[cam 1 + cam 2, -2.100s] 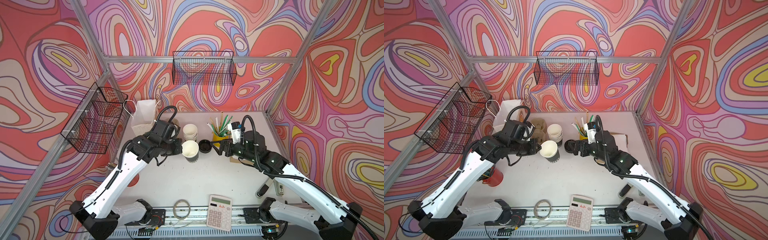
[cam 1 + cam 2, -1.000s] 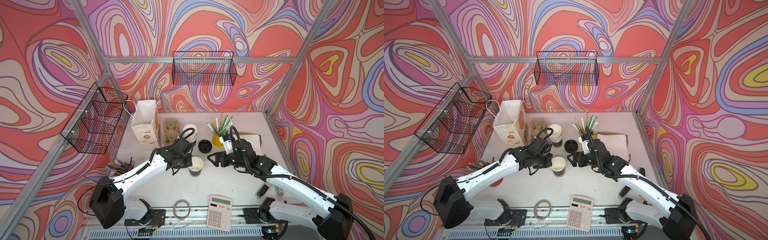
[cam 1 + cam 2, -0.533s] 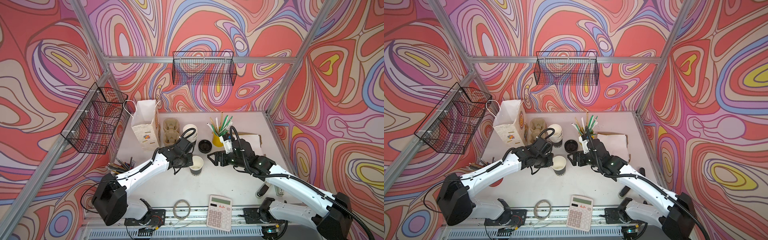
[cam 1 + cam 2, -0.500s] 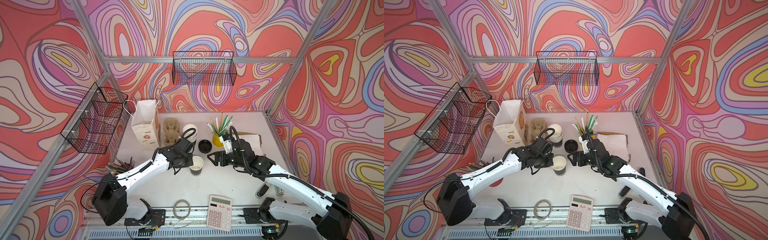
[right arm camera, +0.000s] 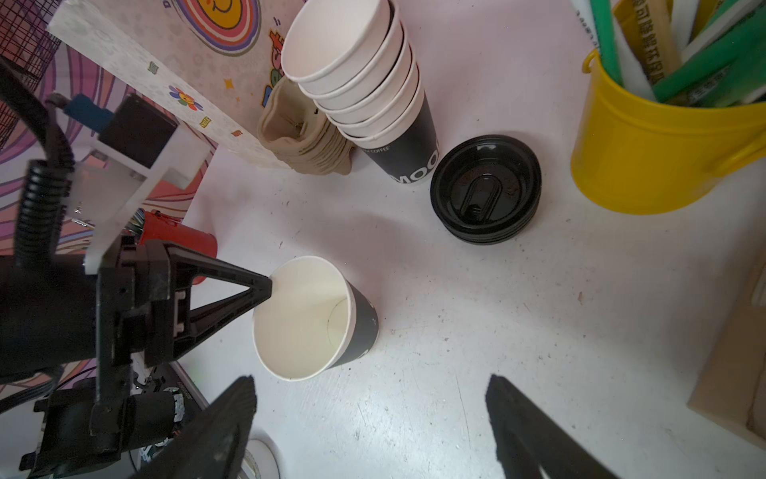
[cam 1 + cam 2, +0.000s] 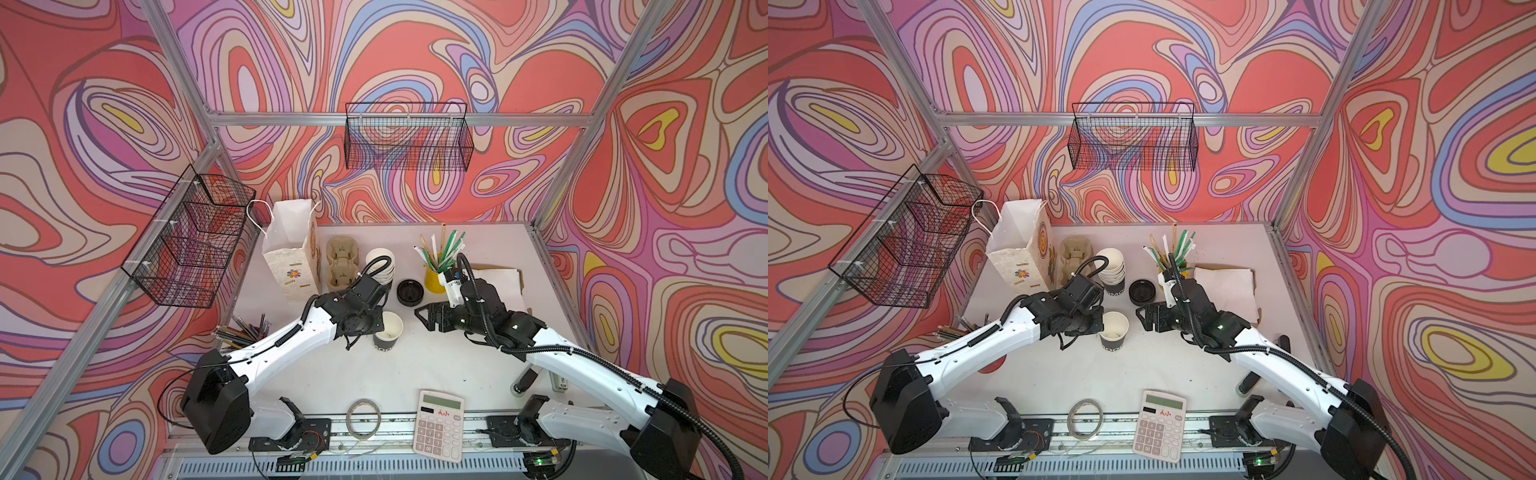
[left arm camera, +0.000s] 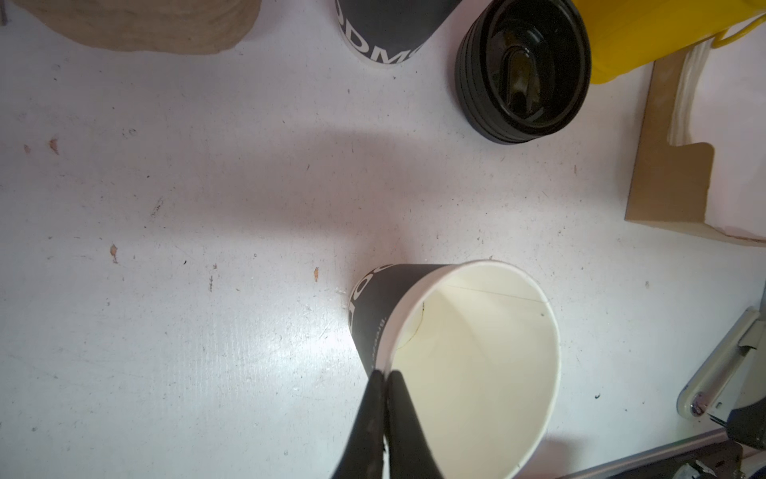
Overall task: Pack a coffee takeout order
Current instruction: Place the coffee cup at the center of the table.
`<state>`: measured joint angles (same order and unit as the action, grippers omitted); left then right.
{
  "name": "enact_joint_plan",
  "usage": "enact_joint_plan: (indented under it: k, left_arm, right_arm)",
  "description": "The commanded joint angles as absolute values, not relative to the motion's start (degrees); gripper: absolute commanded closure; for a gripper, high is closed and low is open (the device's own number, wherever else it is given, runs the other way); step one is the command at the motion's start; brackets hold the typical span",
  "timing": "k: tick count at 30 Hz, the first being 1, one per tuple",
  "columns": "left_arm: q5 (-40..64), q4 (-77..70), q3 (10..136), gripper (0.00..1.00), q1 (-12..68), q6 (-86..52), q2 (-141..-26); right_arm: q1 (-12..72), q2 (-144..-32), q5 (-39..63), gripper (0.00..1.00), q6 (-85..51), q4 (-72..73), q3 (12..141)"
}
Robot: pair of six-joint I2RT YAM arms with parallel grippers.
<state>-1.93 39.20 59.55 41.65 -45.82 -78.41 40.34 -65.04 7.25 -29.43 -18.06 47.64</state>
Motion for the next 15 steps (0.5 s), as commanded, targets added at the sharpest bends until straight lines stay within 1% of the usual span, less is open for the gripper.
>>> enact_joint_plan:
  k: [1,5,11,13,15]
  left_arm:
    - [-1.76,41.00,58.62,0.92,41.92,-47.72,-77.61]
    - [-3.60,42.45,58.71,0.90,41.92,-47.46,-75.83]
    - [-3.80,43.09,57.97,0.79,41.92,-47.53,-75.85]
    - [-3.91,42.89,57.91,0.72,41.92,-47.64,-75.72]
    - [-4.60,42.98,58.14,0.60,41.92,-47.81,-75.34]
  right_arm:
    - [40.69,-65.82,6.26,0.09,-29.41,-16.51,46.93]
    - [40.69,-66.35,6.43,0.09,-29.44,-16.16,47.02]
    - [40.69,-67.66,6.61,0.09,-28.96,-15.91,47.46]
    - [40.69,-68.01,6.60,0.09,-28.84,-15.82,47.70]
    - [40.69,-68.42,6.33,0.08,-29.09,-15.82,48.05]
